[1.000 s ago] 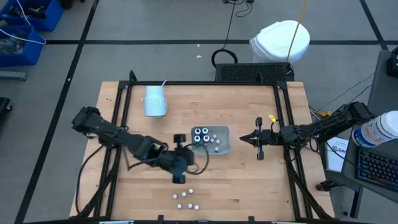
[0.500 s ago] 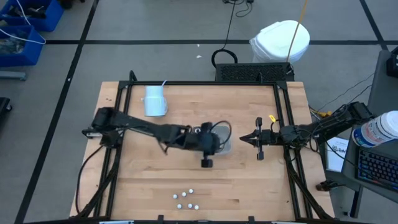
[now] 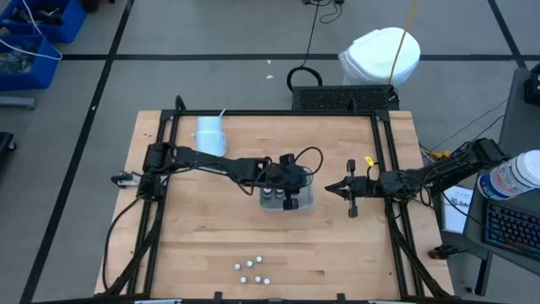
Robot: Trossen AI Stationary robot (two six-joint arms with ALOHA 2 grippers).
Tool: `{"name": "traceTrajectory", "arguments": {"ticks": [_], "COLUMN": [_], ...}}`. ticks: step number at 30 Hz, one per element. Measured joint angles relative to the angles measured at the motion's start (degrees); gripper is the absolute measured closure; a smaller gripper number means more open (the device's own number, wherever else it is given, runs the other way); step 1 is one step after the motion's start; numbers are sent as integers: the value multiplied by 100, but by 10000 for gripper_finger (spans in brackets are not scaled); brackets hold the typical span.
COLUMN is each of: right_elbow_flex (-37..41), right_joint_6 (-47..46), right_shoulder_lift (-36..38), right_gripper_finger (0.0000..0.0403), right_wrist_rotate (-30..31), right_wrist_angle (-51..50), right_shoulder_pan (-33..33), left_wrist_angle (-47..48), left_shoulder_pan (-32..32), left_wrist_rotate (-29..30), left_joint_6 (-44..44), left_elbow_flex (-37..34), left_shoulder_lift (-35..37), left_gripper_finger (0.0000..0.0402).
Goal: Pick & Place food coloring
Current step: Put the small orange food coloring bottle into the white container
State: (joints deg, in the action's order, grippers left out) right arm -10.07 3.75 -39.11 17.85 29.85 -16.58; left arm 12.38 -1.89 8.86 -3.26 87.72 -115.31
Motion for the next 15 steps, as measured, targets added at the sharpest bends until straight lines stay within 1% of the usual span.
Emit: {"name": "traceTrajectory", "arguments": {"ticks": [4,15], "right_elbow_flex": [2,0], "right_joint_6": [-2,2], "right_shoulder_lift": [0,-2], "right_gripper_finger": [403,403], "right_wrist_rotate": [0,0], "right_wrist_angle": [1,-15], "right_shoulder_pan": [0,-2], "left_wrist_angle": [-11,-270], "left_shoulder_pan": [101,92], "left_wrist_rotate": [-200,-193], "left_joint_6": [101,139], "left_elbow_flex": [0,4], "left_shoulder_lift": [-138,-445], "left_gripper_finger": [337,337]}}
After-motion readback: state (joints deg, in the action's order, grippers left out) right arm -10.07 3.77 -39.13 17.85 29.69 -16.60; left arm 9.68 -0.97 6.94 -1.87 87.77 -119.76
